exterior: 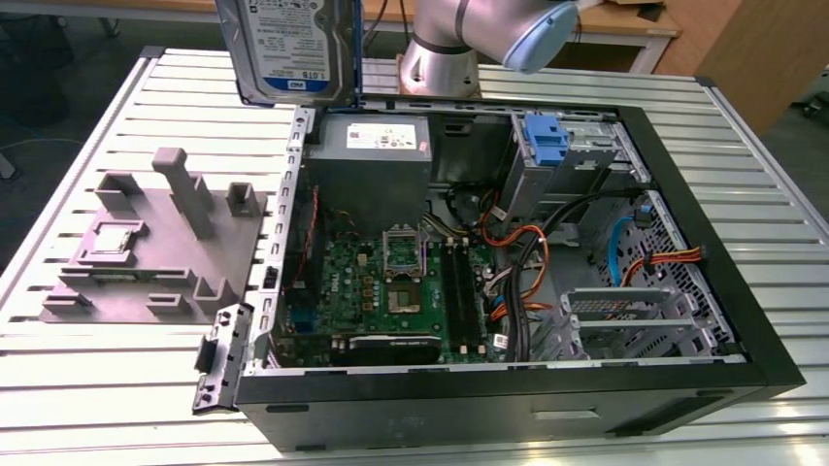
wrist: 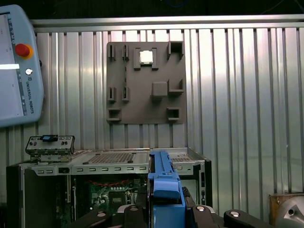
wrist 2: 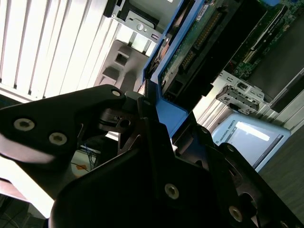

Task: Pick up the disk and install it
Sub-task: 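Pick up the disk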

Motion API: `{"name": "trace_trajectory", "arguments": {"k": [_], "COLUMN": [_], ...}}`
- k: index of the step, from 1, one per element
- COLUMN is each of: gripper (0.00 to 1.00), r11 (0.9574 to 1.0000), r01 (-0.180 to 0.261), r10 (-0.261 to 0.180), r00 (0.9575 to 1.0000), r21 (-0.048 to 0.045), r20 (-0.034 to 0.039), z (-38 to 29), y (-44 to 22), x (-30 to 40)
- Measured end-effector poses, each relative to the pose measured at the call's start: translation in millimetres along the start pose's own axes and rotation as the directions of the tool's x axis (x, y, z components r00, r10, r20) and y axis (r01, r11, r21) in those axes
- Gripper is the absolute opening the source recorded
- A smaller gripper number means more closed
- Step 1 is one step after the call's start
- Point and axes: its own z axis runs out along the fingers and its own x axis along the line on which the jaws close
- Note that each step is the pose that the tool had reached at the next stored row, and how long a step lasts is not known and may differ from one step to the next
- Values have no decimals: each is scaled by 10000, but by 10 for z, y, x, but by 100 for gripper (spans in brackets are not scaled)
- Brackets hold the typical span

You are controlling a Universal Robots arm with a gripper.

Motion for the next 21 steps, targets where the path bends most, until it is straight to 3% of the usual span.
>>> {"name": "trace_trajectory", "arguments": {"k": [8,14,18,21], "gripper": [36,36,36,36], "r11": [10000,10000,10000,10000], "r01": [-2,-1,-1,-1], "r10": [2,1,1,1], "r00": [10000,10000,10000,10000], "r21": [0,0,-1,-1], "r20": [0,0,-1,-1], "z": [-3,-5,-6,-4], "y": [-27,-249,-353,-488], "x": [139,144,140,138]}}
